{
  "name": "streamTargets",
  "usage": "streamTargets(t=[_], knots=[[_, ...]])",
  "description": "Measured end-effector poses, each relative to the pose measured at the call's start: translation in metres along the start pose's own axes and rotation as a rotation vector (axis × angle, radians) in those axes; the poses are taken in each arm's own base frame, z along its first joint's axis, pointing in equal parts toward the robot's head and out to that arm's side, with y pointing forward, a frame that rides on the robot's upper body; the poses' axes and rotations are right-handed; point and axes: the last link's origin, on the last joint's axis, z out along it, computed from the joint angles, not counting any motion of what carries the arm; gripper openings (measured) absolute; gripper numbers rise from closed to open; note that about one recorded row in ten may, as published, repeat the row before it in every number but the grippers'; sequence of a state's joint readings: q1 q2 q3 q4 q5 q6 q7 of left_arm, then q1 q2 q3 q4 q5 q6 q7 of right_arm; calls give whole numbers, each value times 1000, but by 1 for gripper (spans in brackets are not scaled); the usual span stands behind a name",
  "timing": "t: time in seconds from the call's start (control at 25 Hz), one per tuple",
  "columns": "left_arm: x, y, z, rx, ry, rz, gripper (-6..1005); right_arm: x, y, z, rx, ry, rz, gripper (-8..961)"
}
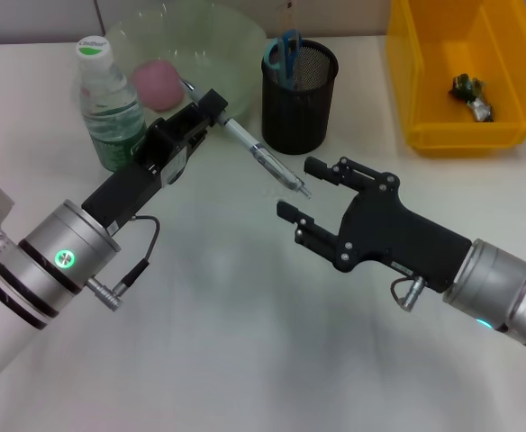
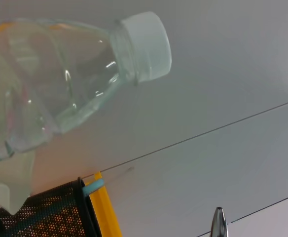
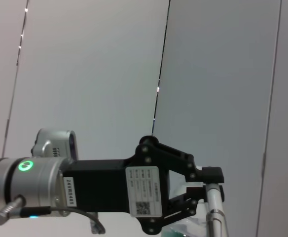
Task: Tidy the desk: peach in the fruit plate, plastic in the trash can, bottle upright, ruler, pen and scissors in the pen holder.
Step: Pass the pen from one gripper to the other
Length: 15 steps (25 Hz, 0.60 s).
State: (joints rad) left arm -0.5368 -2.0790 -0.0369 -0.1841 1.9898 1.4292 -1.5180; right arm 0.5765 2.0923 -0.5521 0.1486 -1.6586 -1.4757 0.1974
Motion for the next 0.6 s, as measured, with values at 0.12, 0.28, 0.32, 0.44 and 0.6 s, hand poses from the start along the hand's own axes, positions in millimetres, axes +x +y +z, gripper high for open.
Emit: streamTargets(t=[0.12, 0.28, 0.32, 0.44, 0.6], knots=[[-1, 0, 1, -1, -1, -5, 147, 1, -1, 3, 14, 6, -11, 574], [-2, -1, 1, 6, -1, -10, 147, 0, 1, 7, 11, 1, -30, 574], [-2, -1, 1, 8, 0, -11, 147, -1, 2, 8, 9, 0, -32, 574], [-4, -1, 2, 11, 0, -20, 147, -2, 2, 10, 6, -4, -33, 573], [-5, -1, 2, 12, 2, -23, 147, -3, 0, 12, 19, -12, -29, 573]])
